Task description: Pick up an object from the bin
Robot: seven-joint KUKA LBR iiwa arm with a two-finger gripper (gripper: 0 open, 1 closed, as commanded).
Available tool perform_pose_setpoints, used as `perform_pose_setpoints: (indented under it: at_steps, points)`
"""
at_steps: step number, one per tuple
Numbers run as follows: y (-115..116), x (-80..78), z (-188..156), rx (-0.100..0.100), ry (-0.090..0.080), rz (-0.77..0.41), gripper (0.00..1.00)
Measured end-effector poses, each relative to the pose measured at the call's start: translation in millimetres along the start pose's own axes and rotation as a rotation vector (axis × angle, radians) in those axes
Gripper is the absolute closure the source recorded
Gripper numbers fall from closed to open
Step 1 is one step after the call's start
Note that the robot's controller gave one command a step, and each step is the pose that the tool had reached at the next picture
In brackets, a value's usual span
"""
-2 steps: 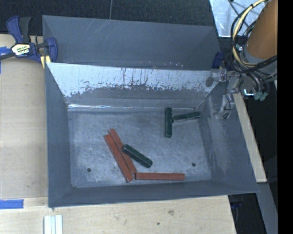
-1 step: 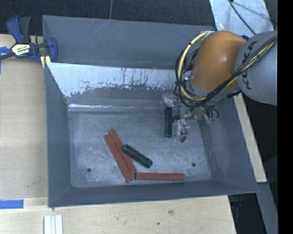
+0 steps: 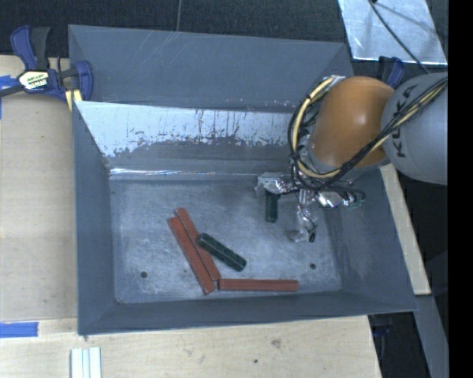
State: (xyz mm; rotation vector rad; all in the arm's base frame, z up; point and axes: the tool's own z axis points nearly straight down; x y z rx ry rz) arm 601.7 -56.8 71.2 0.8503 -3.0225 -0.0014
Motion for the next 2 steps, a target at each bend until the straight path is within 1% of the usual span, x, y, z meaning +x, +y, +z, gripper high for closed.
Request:
perform_pose_setpoints:
  at_steps: [1,2]
  points:
    - [1,-1.3,-2,-0.001,-0.003,-0.002,1.00]
    - [13,7.2,-148,0.008,-0.012,0.033,1.00]
